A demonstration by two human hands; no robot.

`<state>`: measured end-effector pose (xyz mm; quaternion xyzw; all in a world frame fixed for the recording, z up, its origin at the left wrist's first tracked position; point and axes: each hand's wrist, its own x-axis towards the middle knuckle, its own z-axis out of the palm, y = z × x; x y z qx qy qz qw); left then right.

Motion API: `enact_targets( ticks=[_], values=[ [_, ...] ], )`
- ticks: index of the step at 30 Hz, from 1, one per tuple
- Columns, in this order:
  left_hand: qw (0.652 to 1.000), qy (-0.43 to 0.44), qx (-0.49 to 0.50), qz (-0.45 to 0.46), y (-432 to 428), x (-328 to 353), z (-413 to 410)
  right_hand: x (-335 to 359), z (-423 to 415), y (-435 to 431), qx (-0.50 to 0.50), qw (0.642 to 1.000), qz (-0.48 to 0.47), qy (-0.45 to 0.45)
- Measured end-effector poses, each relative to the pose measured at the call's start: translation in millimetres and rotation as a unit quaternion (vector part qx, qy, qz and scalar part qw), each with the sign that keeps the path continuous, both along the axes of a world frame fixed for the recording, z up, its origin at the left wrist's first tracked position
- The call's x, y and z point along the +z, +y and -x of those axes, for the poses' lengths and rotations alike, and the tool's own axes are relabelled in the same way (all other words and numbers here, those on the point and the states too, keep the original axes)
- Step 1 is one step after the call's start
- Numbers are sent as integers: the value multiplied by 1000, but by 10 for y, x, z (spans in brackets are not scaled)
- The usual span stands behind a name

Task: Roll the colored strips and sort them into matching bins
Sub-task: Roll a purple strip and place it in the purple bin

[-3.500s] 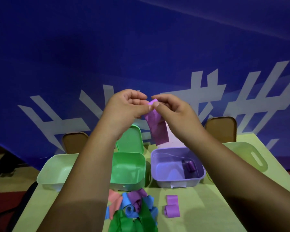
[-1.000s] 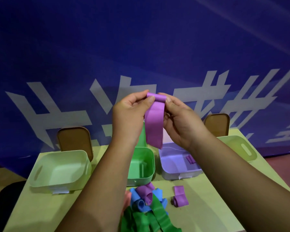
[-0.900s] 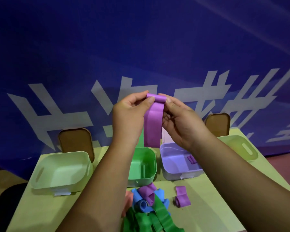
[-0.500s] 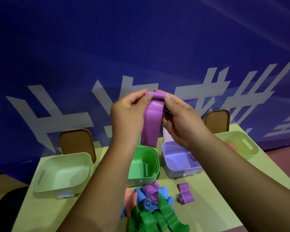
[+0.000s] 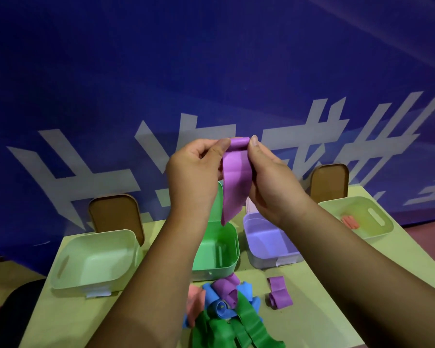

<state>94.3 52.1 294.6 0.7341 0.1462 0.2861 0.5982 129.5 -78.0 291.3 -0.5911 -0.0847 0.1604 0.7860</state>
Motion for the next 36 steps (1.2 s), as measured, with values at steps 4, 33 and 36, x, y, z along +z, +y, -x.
enact_targets(
  ticks=[4, 33, 36],
  values=[
    [1000, 2, -2, 16, -89, 13, -60, -44, -108, -106, 10, 1000, -1, 6],
    [1000, 17, 20, -18, -806, 39, -545, -33, -717, -855, -44, 970, 201, -131],
    [1000, 12, 12, -8, -810, 45, -548, 11, -742, -874, -39, 976, 185, -108]
  ],
)
